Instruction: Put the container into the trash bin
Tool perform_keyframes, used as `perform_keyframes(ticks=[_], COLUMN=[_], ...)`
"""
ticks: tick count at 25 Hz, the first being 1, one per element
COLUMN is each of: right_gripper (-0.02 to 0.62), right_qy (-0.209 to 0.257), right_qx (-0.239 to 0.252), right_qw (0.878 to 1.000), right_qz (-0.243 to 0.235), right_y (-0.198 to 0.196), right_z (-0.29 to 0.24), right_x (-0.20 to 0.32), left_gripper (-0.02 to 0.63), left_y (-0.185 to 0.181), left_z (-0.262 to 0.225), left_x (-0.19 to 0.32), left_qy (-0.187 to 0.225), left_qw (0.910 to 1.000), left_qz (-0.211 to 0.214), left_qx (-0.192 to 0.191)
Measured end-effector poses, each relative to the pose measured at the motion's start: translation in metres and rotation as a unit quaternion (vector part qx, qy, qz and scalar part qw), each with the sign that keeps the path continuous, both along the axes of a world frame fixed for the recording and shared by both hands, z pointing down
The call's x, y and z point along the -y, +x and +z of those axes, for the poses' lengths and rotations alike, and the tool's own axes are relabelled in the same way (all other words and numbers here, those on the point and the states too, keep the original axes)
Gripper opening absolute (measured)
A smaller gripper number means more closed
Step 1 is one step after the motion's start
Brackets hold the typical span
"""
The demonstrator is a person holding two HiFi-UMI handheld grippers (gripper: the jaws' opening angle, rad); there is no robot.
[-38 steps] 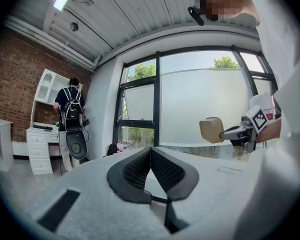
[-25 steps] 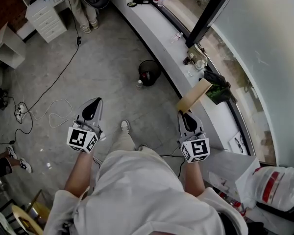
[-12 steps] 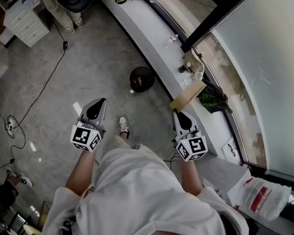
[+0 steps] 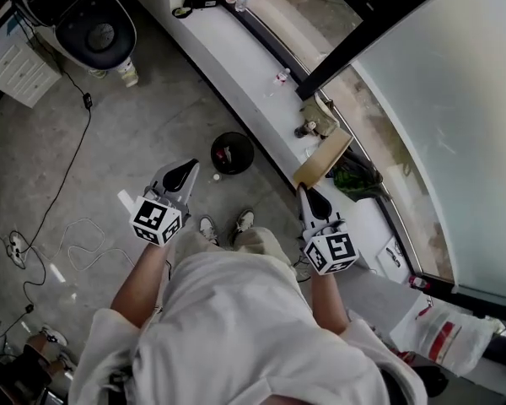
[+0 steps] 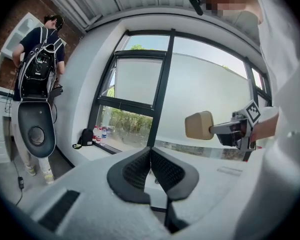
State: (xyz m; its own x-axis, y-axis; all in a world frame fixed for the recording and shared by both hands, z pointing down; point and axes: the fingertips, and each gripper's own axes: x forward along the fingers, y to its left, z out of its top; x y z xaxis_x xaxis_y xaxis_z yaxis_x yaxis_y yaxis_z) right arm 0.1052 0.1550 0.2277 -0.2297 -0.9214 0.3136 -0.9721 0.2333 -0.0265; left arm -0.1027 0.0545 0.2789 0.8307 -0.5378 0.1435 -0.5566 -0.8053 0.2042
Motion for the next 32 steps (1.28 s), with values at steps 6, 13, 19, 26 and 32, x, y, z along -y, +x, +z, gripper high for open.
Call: perform_keyframes(ticks=[6,13,19,26,32], right_gripper=[0.021,0.021,0.021,0.021,0.021], right_qy=[0.000,-0.027,-0.084,-0.146,-0.197], right_qx=[0.015,0.005,-0.015,-0.038,-0.053], right_qw=[0.999,0.994,0.984,0.968,0.951], right_qz=[-0.037,-0.110,-0.157,-0.199,-0.234], right_y=[0.024,0.043,0.045,0.033,0.014], right_z=[0.013,0.043,0.096,0.173,0.262], right_x=[0.051,0.094,0.109,0.119,0.121], left_gripper=[0.018,0.018,0.018,0.018,0.018], left_y=[0.026,0.031,0.043,0.054,0.050], left_z=[-0.005,-0.013,0.007,0.060,0.123], left_x=[0.031,0.046,0.058,0.068,0.085], left_qy=[0.007,0.005,-0.007,-0.040,-0.062], left_qw=[0.9996,0.9950,0.9932,0.9931,0.9909], left_qz=[-0.022,-0.093,-0.110,-0.104,-0.116], left_qx=[0.017,0.035,0.036,0.036,0.028])
